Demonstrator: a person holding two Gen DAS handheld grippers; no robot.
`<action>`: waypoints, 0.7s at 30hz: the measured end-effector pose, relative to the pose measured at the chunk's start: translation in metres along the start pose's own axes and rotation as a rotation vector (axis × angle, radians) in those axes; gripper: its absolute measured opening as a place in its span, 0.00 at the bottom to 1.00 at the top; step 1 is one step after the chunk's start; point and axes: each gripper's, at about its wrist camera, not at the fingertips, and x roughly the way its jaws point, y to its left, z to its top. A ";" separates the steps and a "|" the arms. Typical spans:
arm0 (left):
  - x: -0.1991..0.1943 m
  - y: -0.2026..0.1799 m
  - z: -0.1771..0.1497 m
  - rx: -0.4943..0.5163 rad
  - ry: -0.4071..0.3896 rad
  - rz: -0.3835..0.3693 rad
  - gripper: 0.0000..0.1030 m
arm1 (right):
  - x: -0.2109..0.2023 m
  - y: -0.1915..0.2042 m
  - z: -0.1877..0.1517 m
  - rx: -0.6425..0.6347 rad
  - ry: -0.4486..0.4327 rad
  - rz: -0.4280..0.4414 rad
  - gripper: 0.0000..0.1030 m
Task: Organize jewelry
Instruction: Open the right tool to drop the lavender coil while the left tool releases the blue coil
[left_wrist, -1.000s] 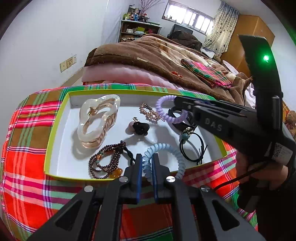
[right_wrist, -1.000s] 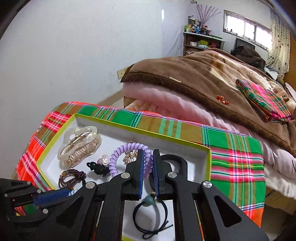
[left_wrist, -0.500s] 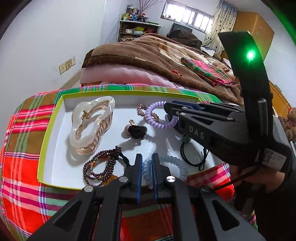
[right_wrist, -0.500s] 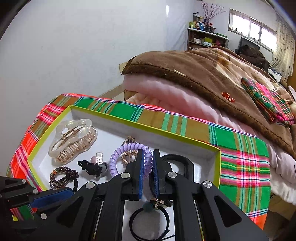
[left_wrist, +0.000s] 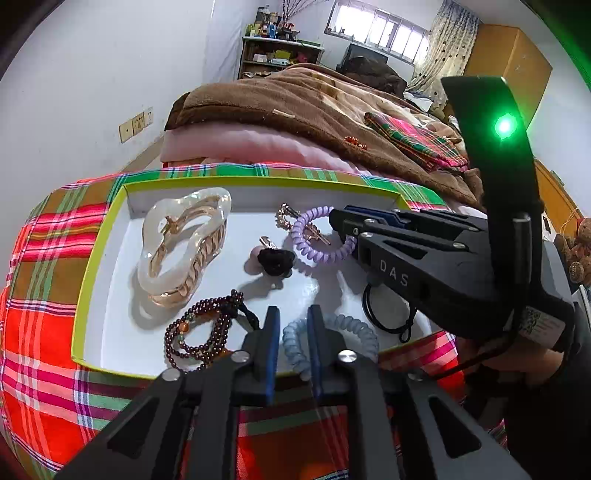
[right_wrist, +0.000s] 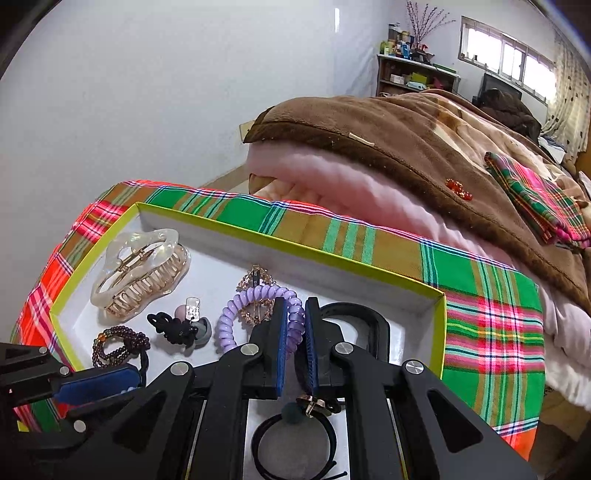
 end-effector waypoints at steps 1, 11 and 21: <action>0.001 0.000 0.000 -0.003 0.003 0.000 0.20 | 0.000 0.000 0.000 -0.001 0.000 0.001 0.09; 0.002 0.000 -0.002 -0.011 0.011 0.000 0.29 | -0.003 0.001 0.000 0.003 -0.009 0.003 0.10; 0.001 0.000 -0.003 -0.016 0.008 0.002 0.40 | -0.006 0.001 0.001 0.007 -0.019 0.003 0.12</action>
